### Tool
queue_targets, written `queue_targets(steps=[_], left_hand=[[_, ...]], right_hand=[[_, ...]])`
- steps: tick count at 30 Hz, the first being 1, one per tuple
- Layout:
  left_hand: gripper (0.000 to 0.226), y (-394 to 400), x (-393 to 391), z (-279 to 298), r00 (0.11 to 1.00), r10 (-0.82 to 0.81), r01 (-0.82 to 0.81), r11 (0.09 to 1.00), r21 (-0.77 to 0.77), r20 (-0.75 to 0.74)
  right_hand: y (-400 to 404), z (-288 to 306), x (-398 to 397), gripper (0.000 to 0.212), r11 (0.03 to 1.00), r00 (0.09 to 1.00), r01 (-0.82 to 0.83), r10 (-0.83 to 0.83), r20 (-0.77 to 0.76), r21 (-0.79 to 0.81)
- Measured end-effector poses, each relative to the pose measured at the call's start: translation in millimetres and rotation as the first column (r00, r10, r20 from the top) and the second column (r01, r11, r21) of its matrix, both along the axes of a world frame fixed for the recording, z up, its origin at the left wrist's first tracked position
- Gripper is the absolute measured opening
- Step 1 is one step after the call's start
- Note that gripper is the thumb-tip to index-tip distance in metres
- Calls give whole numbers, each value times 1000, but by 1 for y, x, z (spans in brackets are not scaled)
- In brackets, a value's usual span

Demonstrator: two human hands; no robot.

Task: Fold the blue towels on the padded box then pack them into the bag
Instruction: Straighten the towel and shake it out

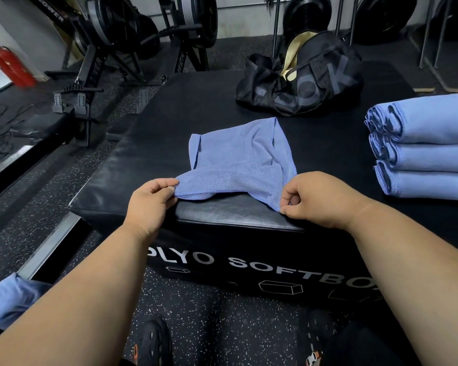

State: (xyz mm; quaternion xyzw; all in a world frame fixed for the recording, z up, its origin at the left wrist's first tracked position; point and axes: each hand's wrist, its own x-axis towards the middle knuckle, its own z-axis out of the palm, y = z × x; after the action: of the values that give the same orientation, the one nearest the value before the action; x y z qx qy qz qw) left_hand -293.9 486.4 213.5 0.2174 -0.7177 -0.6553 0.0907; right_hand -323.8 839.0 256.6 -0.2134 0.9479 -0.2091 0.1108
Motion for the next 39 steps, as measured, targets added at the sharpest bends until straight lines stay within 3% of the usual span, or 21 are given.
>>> queue_targets(steps=[5, 10, 16, 19, 24, 30, 33, 36, 39], left_hand=[[35, -7, 4, 8, 990, -130, 130, 992, 6, 48], [41, -15, 9, 15, 970, -217, 239, 939, -248, 112], [20, -10, 20, 37, 993, -119, 118, 933, -340, 19], [12, -15, 23, 47, 991, -132, 109, 912, -395, -31], [11, -26, 41, 70, 988, -105, 66, 949, -308, -112], [18, -29, 79, 129, 977, -117, 63, 956, -286, -177], [13, -31, 103, 162, 963, -157, 94, 958, -273, -219], [16, -28, 126, 188, 949, -150, 93, 974, -209, -279], [22, -29, 153, 215, 925, -189, 153, 979, -131, -329]], right_hand=[[2, -2, 0, 9, 992, 994, 4, -18, -110, -128], [1, 8, -5, 13, 937, 964, 60, -144, -223, -345], [0, 16, -5, 10, 824, 960, 154, -256, -116, -545], [2, 18, -9, 6, 715, 945, 213, -323, -44, -666], [9, 36, -6, 21, 595, 936, 202, -351, -26, -778], [9, 70, 23, 26, 688, 947, 118, -296, -128, -716], [7, 90, 46, 26, 667, 930, 79, -316, -185, -741], [2, 111, 69, 25, 587, 928, 68, -334, -165, -806], [-10, 139, 95, 29, 407, 952, 65, -298, -65, -911]])
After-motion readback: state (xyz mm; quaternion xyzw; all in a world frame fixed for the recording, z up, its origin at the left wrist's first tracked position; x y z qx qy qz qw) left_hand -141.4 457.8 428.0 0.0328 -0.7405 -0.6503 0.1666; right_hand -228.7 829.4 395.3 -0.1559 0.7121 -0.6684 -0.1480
